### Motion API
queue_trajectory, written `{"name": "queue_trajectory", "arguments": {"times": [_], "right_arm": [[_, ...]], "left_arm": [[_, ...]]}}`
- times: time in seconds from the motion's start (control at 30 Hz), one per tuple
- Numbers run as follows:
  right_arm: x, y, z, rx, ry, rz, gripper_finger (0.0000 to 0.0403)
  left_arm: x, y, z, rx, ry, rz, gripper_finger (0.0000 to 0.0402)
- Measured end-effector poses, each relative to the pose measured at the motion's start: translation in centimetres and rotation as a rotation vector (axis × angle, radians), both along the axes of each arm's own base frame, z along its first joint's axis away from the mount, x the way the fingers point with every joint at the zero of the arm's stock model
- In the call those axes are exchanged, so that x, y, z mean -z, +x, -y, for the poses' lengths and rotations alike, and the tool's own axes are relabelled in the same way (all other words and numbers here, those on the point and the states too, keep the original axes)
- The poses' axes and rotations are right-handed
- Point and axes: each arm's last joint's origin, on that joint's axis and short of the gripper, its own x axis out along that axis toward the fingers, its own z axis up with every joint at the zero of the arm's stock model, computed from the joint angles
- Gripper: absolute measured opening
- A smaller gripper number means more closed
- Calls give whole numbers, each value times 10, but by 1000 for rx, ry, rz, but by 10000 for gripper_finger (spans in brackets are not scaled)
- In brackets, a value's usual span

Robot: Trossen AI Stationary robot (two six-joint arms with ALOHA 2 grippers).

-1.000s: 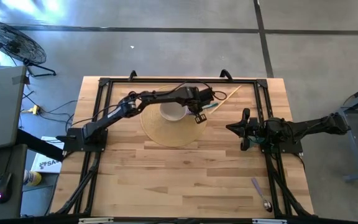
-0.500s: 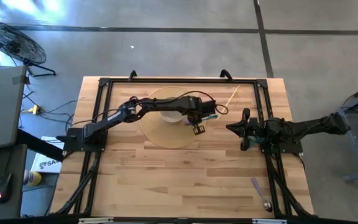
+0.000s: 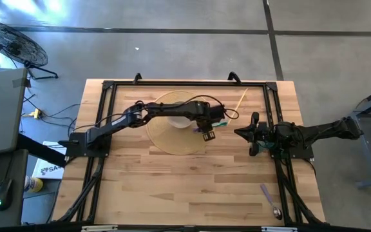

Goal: Pick & Place Utensil
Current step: Put the blue fork into the white bowl

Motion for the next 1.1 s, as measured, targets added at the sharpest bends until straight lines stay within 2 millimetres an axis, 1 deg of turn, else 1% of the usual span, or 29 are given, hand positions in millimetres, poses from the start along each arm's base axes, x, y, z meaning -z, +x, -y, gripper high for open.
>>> {"name": "queue_trajectory", "arguments": {"times": [0.13,0.23,0.33,0.47,0.57,0.67,0.77,0.97,1.03,1.1], "right_arm": [[0,0,0,0,0,0,12],[0,0,0,0,0,0,12],[0,0,0,0,0,0,12],[0,0,0,0,0,0,12],[0,0,0,0,0,0,12],[0,0,0,0,0,0,12],[0,0,0,0,0,0,12],[0,0,0,0,0,0,12],[0,0,0,0,0,0,12],[0,0,0,0,0,0,12]], "left_arm": [[2,1,0,-2,6,6,95],[2,1,0,-2,8,5,80],[2,1,0,-3,12,4,56],[2,1,0,8,20,4,12],[1,2,0,6,41,3,11],[-4,-1,0,-5,74,-6,13],[-19,-1,5,4,103,25,5],[-47,-5,29,57,217,41,4],[-60,-12,34,72,249,23,3],[-80,-18,37,67,310,38,3]]}}
